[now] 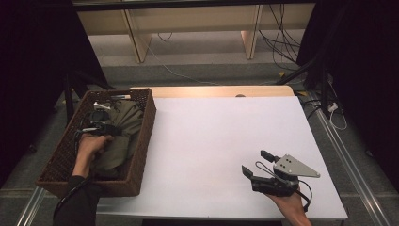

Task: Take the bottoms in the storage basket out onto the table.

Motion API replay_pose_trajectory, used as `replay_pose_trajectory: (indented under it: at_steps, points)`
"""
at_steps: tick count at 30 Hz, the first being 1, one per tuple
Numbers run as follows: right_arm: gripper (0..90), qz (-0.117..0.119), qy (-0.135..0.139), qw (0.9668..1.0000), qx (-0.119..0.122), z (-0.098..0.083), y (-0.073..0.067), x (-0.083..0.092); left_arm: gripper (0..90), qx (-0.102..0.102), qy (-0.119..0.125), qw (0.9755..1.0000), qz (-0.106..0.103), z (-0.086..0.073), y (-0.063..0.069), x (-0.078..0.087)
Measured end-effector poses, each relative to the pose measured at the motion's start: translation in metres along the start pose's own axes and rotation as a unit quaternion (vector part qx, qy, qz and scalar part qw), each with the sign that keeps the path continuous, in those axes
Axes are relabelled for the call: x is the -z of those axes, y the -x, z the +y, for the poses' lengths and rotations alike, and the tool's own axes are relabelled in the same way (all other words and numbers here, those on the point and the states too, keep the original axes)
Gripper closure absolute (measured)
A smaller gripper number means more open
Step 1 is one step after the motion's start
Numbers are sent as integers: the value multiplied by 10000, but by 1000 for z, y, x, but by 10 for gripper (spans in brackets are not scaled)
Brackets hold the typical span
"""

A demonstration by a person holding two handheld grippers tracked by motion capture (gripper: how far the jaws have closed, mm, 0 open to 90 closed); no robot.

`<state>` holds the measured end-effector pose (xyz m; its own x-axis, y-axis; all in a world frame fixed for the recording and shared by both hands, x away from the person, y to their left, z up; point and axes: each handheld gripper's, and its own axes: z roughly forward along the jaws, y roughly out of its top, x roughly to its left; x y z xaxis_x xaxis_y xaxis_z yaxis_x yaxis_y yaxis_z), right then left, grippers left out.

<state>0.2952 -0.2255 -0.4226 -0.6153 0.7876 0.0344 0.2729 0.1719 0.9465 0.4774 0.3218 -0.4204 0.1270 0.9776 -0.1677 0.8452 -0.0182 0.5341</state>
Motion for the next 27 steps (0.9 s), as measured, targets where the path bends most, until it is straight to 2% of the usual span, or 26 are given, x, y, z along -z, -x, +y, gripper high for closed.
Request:
replay_pose_trajectory:
  at_steps: [1, 2, 4, 6, 12, 21, 27]
  points:
    - [183, -6, -2, 10000, 9, 0, 0, 0, 814, 23, 74, 10000, -60, -1, 0, 2]
    - [183, -5, 17, 10000, 6, 0, 1, 0, 814, 23, 45, 9999, -113, -1, 0, 2]
    - [183, 2, 7, 10000, 12, 1, 1, 0, 814, -10, 83, 10000, -51, -1, 2, 5]
    - [183, -1, 31, 10000, 11, 1, 0, 1, 814, -52, 116, 9999, -87, -1, 5, 7]
    - [184, 36, 59, 10000, 31, 2, -1, 2, 815, 66, 307, 9991, -298, -3, 4, 13]
    - [184, 56, 66, 10000, 15, 2, -1, 2, 816, 160, 664, 9949, -741, 1, 8, 27]
    - [184, 46, 61, 10000, 4, 2, -1, 2, 817, 254, 912, 9898, -1068, 4, 12, 35]
